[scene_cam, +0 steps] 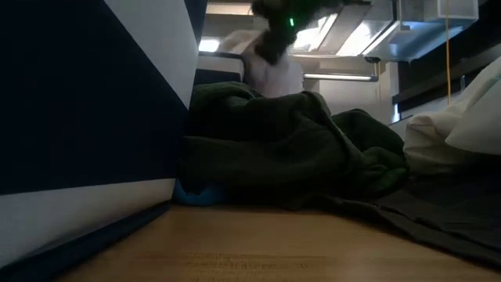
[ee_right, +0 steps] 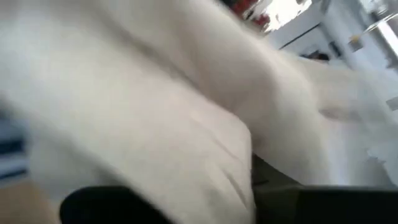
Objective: Sort clothes
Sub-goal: Put the white polo shirt into the top blue laundry bin
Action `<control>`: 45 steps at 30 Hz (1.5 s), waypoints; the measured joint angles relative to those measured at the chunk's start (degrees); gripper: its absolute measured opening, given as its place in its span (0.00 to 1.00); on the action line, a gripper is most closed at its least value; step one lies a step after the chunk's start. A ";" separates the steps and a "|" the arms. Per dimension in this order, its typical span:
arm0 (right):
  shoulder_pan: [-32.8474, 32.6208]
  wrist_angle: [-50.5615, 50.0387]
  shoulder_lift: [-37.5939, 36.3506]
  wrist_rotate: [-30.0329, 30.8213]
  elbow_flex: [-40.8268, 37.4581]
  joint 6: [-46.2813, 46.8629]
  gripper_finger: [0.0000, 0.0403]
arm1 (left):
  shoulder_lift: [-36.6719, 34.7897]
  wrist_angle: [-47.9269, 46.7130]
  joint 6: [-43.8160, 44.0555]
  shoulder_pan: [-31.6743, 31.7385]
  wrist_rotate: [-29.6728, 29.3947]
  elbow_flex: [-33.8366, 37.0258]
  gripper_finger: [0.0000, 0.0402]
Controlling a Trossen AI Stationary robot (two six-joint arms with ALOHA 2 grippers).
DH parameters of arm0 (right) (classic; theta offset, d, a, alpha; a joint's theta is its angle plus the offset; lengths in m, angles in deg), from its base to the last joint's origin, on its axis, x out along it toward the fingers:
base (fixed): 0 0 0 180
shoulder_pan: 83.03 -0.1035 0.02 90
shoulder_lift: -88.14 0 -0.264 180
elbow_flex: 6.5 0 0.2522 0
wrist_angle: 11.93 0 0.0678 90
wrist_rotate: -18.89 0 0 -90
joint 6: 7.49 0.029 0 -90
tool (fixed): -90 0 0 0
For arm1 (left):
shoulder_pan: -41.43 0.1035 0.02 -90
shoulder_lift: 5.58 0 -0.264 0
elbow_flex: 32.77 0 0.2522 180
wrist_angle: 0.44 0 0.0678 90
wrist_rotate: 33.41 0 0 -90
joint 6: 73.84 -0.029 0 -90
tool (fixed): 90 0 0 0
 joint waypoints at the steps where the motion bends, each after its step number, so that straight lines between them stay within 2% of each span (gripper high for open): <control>1: 0.02 -0.06 0.00 -0.20 2.27 -1.08 0.03 | 0.00 -0.02 0.00 0.00 0.00 0.00 0.00; 3: 0.02 -0.08 0.00 -2.43 6.50 -2.36 0.04 | 0.00 -0.04 0.04 0.02 0.00 0.00 0.00; 12: 2.33 7.99 1.51 -24.13 16.33 -0.96 0.02 | 0.00 0.04 -0.07 0.02 0.00 0.00 0.00; 18: 4.75 12.36 7.02 -42.51 22.38 -0.51 0.04 | 0.00 0.17 -0.78 0.02 0.00 0.00 0.00; 26: 5.73 12.16 16.82 -57.30 36.37 2.47 0.03 | 0.00 0.16 -1.10 0.02 0.00 0.00 0.00; 30: 5.64 12.08 20.04 -58.72 40.99 3.57 0.03 | 0.00 0.13 -1.27 0.00 0.00 0.00 0.00; 34: 5.64 11.29 21.46 -60.68 41.45 10.83 0.03 | 0.00 0.14 -1.27 0.01 0.00 0.00 0.00; 38: 5.64 5.30 21.99 -58.03 41.40 15.49 0.04 | 0.00 0.15 -1.18 0.00 0.00 0.00 0.00; 41: 5.66 0.06 21.94 -53.61 41.40 19.58 0.09 | 0.00 0.14 -1.14 0.02 0.02 0.00 0.00; 45: 5.68 -6.06 21.94 -50.98 41.40 22.11 0.21 | 0.00 0.13 -1.22 0.01 0.01 0.00 0.00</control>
